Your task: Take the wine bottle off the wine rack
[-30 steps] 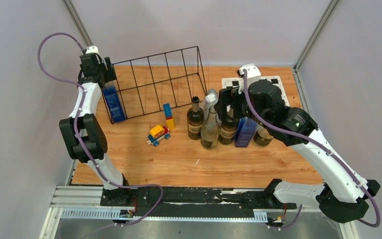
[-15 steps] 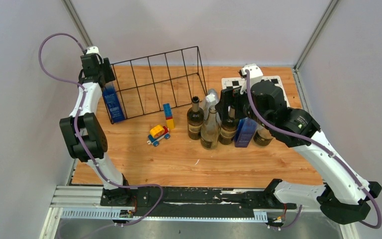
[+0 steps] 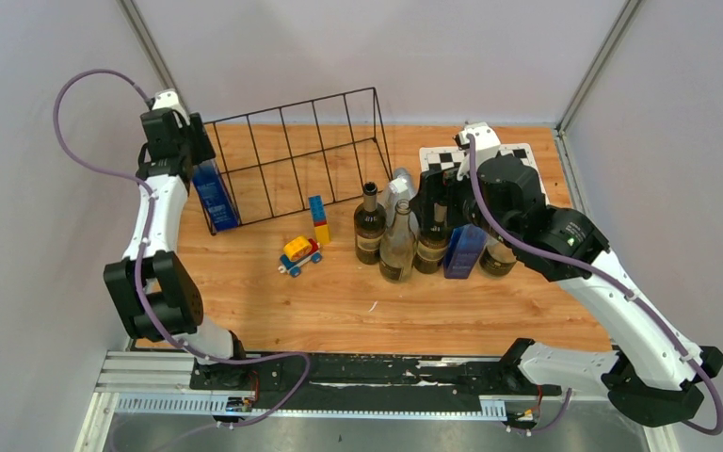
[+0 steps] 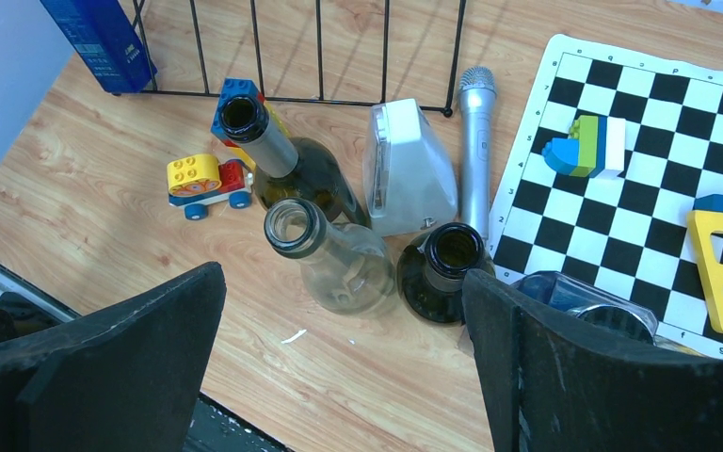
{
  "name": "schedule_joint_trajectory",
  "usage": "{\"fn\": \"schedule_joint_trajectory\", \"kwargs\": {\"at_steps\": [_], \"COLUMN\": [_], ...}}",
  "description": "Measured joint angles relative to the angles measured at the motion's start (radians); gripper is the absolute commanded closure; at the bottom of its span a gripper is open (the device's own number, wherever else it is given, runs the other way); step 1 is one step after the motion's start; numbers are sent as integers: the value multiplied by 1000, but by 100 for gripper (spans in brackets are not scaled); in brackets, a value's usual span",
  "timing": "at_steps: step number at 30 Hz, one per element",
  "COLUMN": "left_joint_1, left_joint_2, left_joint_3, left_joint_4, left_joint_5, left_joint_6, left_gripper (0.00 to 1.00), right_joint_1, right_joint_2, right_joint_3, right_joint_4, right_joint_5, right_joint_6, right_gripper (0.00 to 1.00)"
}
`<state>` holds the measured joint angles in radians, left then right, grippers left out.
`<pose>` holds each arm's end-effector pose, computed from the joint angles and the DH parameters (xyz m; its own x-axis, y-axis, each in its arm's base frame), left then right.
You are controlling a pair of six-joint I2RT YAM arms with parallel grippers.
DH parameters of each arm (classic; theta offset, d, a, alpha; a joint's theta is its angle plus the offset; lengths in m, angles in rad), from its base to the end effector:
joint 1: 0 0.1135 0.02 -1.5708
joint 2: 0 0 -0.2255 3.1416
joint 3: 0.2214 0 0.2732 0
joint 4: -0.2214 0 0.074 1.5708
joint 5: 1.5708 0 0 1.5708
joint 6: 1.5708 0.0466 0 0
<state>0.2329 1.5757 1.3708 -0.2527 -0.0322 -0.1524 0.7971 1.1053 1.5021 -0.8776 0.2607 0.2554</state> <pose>0.3912 0.0943 0.2902 -0.3856 -0.2474 -0.8889 -0.3210 0.9392 -0.1221 0.1812 0.1683 0.4183 -0.4470 -0.1082 -0.8880 -0.4326 0.8950 0.1087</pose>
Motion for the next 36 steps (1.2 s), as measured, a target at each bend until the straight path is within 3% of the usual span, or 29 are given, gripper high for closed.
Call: {"fn": "schedule_joint_trajectory", "kwargs": {"at_steps": [14,23,26,36], "left_joint_1": [3,-11,-76,-552], "left_joint_2": [-292,-456,-500,-617], "left_joint_3": [-85,-148,-148,-185], "left_joint_4": [-54,-63,-65,-53], "left_joint_5": [45,262,289,275], "left_joint_6": [-2,-21,-11,30], "left_gripper": [100,100,100,100], "right_joint_1": [0,0,0,0], "right_joint_2": [-8,-9,-12,-27], "right_joint_3": [0,0,0,0], "right_joint_4": [0,9,20,53], "right_joint_5": [2,10,10,21], "right_joint_6": [-13,-23,-27,-34], "right_gripper": [1,1,1,1]}}
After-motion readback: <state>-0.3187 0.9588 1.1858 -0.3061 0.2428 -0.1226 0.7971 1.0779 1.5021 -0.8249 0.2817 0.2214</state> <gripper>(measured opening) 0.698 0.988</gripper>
